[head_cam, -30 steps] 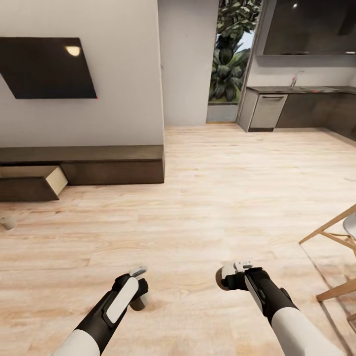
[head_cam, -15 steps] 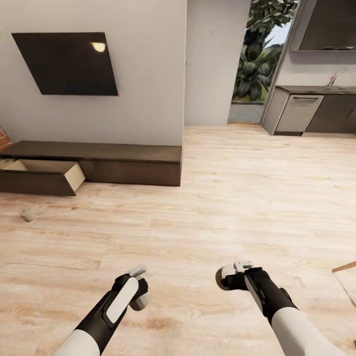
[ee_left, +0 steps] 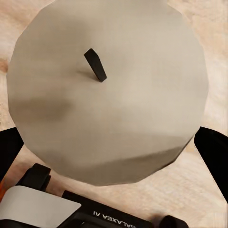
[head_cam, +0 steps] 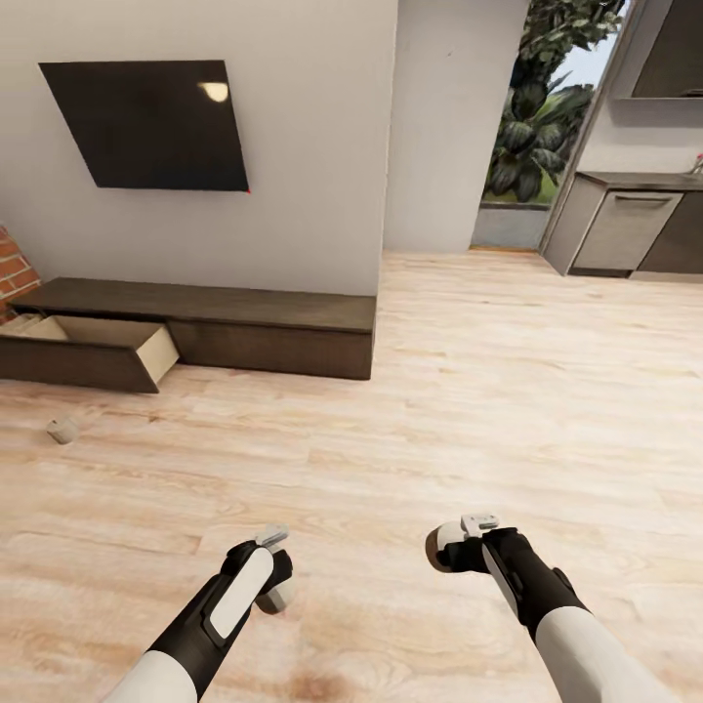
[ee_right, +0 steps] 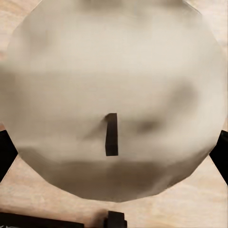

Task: Place each of the two pumpkins and all three candles from the living room inside a cabinet in the living room (use any cabinet), then make sure every cabinet is closed, and position the cauldron so it is next to a table in the living room.

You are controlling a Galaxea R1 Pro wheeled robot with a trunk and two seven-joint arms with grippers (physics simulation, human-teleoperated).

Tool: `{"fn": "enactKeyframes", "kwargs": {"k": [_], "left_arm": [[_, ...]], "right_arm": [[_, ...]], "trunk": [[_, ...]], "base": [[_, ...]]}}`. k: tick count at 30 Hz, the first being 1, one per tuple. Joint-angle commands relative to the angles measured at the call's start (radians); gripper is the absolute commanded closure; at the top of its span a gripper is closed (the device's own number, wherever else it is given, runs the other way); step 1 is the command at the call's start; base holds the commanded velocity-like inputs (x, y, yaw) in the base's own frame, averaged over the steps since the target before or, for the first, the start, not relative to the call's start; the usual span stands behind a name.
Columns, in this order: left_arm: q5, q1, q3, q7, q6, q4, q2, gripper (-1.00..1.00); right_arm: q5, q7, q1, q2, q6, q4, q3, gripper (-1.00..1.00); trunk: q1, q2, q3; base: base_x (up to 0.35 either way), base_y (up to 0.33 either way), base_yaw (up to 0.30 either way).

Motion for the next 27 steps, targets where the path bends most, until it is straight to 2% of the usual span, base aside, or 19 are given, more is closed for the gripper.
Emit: {"fn": "enactKeyframes", "kwargs": {"k": [1,10,27], "left_arm": [[-0.001,0.000,0.000,-0.001,0.000,0.000,0.000,1.00],[-0.001,0.000,0.000,-0.001,0.000,0.000,0.000,1.00],[0.002,0.000,0.001,-0.001,-0.001,0.000,0.002,1.00]], "right_arm": [[-0.001,0.000,0.000,0.000,0.000,0.000,0.000,1.00],[-0.001,0.000,0.000,0.000,0.000,0.000,0.000,1.00],[-0.001,0.000,0.000,0.000,0.000,0.000,0.000,1.00]], "trunk": [[0.000,0.000,0.000],[0.000,0.000,-0.006],[0.000,0.000,-0.021]], "base": [[0.327,0.000,0.281],[0.327,-0.004,0.271],[0.297,-0.093,0.259]]}}
